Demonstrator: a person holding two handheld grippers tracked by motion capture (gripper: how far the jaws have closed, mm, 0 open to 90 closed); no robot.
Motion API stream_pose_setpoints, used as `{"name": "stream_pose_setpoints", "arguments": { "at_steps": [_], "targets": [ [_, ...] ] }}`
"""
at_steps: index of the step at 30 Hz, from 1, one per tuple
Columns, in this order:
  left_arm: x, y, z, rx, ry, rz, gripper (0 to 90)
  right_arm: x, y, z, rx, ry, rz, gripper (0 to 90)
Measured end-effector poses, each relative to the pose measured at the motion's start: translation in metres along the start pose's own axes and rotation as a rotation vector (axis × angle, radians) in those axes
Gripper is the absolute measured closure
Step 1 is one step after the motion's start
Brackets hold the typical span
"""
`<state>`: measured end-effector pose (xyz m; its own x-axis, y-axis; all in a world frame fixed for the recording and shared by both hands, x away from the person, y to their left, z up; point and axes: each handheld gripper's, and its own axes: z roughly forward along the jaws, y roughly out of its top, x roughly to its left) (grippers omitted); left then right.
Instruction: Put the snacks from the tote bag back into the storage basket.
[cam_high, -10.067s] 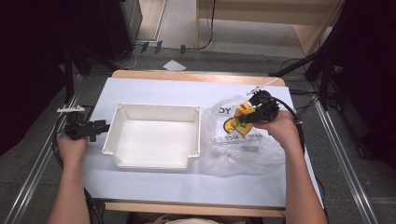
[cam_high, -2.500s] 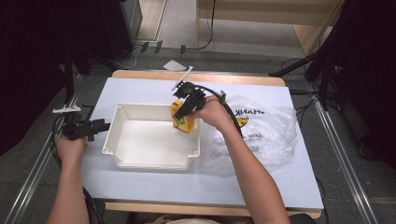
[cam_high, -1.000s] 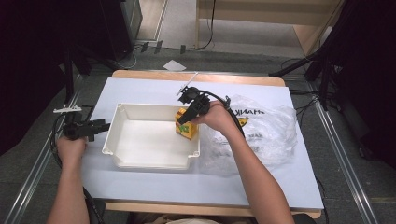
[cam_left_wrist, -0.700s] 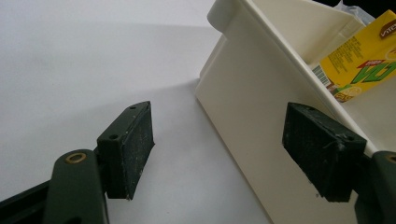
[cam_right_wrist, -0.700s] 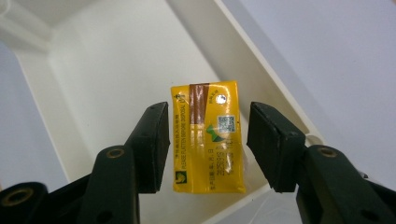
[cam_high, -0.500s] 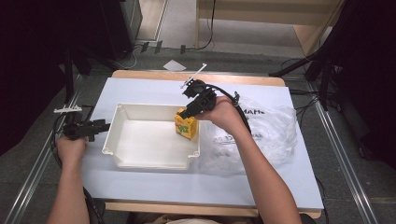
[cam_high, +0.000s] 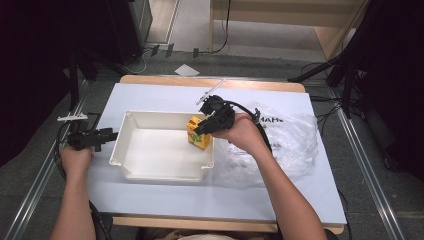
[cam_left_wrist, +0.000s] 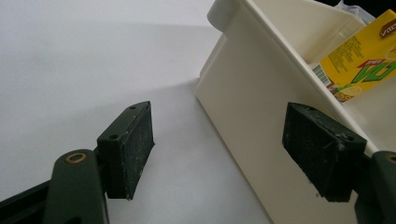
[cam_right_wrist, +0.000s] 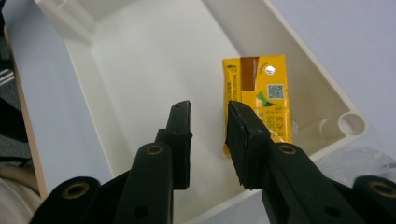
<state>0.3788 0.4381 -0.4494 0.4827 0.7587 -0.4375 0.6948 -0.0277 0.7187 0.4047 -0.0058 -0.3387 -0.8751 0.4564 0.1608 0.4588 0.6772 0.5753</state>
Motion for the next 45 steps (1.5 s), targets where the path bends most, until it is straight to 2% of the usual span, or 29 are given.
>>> {"name": "stream_pose_setpoints", "arguments": {
  "at_steps": [3, 7, 9, 11, 20, 23, 26, 33, 45],
  "targets": [
    [0.0, 0.0, 0.0, -0.001, 0.001, -0.003, 25.9, 0.002, -0.007, 0.002, -0.01, 0.001, -0.036, 75.6],
    [0.0, 0.0, 0.001, 0.003, 0.001, -0.002, 25.9, 0.002, -0.015, 0.005, -0.024, 0.006, -0.015, 82.9],
    [0.0, 0.0, 0.001, 0.002, 0.0, -0.003, 25.9, 0.0, -0.02, 0.008, -0.047, 0.036, -0.001, 87.7],
    [0.0, 0.0, 0.001, 0.005, 0.003, -0.001, 25.9, 0.0, -0.024, 0.011, -0.051, 0.034, 0.002, 90.0],
    [0.0, 0.0, 0.001, 0.011, 0.003, 0.003, 25.9, 0.004, -0.036, 0.031, -0.028, 0.051, 0.009, 90.0],
    [0.0, 0.0, 0.001, 0.013, 0.002, 0.005, 25.9, 0.002, -0.037, 0.036, -0.022, 0.038, 0.02, 90.0],
    [0.0, 0.0, 0.001, 0.014, 0.003, 0.005, 25.9, -0.001, -0.038, 0.038, -0.021, 0.024, 0.029, 90.0],
    [-0.001, -0.001, 0.001, 0.015, 0.004, 0.004, 25.9, -0.004, -0.039, 0.043, -0.019, 0.032, 0.031, 90.0],
    [-0.001, -0.001, 0.001, 0.019, 0.005, 0.006, 25.9, -0.01, -0.04, 0.042, -0.033, 0.022, 0.048, 90.0]
  ]
}}
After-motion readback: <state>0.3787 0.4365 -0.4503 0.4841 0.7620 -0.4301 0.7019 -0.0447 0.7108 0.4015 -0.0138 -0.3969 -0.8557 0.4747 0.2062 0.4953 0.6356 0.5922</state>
